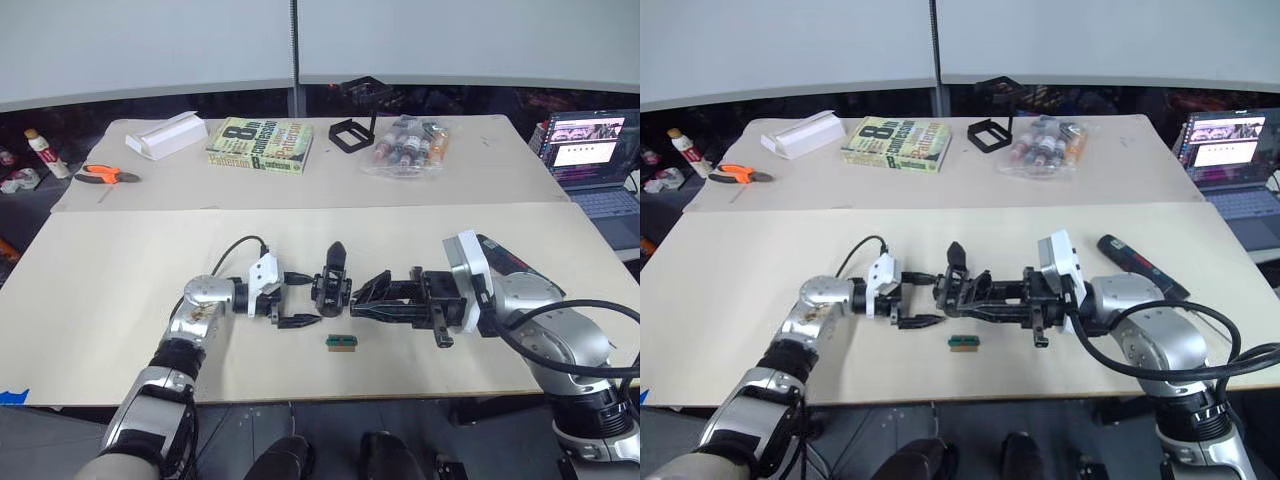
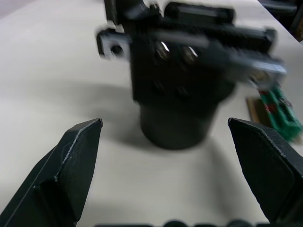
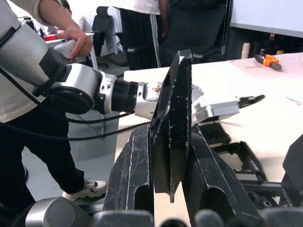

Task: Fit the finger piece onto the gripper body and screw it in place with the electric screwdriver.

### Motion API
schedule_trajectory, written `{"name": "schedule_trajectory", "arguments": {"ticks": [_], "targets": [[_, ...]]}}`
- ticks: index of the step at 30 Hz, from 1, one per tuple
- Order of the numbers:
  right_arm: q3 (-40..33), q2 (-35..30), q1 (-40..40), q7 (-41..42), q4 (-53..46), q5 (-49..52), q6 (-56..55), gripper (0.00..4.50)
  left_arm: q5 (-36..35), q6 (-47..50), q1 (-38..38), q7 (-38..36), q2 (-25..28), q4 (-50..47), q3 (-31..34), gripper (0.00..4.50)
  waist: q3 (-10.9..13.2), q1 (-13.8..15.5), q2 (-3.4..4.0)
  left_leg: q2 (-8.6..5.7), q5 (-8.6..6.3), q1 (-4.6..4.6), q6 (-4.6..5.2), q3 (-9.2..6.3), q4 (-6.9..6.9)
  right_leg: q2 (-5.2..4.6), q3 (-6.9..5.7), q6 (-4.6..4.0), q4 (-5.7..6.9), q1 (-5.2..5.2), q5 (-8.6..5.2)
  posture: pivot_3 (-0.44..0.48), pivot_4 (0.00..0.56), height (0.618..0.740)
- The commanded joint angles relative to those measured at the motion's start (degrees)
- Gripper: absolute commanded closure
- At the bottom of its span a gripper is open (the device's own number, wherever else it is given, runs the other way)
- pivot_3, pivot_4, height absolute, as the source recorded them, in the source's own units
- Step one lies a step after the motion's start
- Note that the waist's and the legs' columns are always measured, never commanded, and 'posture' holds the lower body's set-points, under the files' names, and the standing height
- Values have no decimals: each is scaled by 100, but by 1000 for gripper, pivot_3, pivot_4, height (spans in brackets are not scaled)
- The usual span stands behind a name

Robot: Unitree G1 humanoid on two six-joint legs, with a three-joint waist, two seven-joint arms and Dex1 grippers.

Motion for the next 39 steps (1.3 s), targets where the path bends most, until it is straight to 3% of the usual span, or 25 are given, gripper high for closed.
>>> {"name": "schedule_trajectory", "arguments": {"ticks": [1, 13, 16, 19, 32, 39], "targets": [[12, 60, -84, 19, -96, 9, -118, 4069, 85, -243, -158, 27, -180, 241, -21, 0, 0, 2, 0, 0, 0, 0, 0, 0, 0, 0, 0, 0, 0, 0, 0, 0, 150, 740], [40, 94, -82, -67, -124, -38, -29, 4069, 195, -468, -349, -104, -396, 562, -27, 0, 0, 4, -1, -1, 0, 0, 0, 0, 4, 1, -1, 0, 2, 1, 0, 0, 150, 740], [67, 100, -111, -81, -95, -63, -26, 4069, 188, -465, -365, -174, -415, 567, -35, 870, 0, 4, -1, -1, 0, -1, 0, 0, 4, 2, -1, 0, 2, 1, 0, 0, 150, 740], [126, 150, -206, -112, -4, -128, -51, 4069, 249, -532, -364, -221, -395, 620, -68, 2191, 0, 2, -1, -1, 0, 0, 0, 0, 4, 2, -1, 0, 3, 0, 0, 0, 150, 740], [922, 969, -905, -442, 1138, -1247, -555, 4069, 301, -563, -293, -131, -390, 547, -33, 2218, -1, -12, 0, -4, 1, 0, 0, 0, 7, 15, -1, 0, 7, -2, 0, 0, 150, 740], [1081, 1220, -896, -471, 1697, -1689, -905, 4069, 401, -544, -302, -35, -334, 498, -69, 2218, -1, -14, 0, -4, 1, 1, 0, 0, 8, 21, -3, 0, 9, -3, 0, 0, 150, 740]]}}
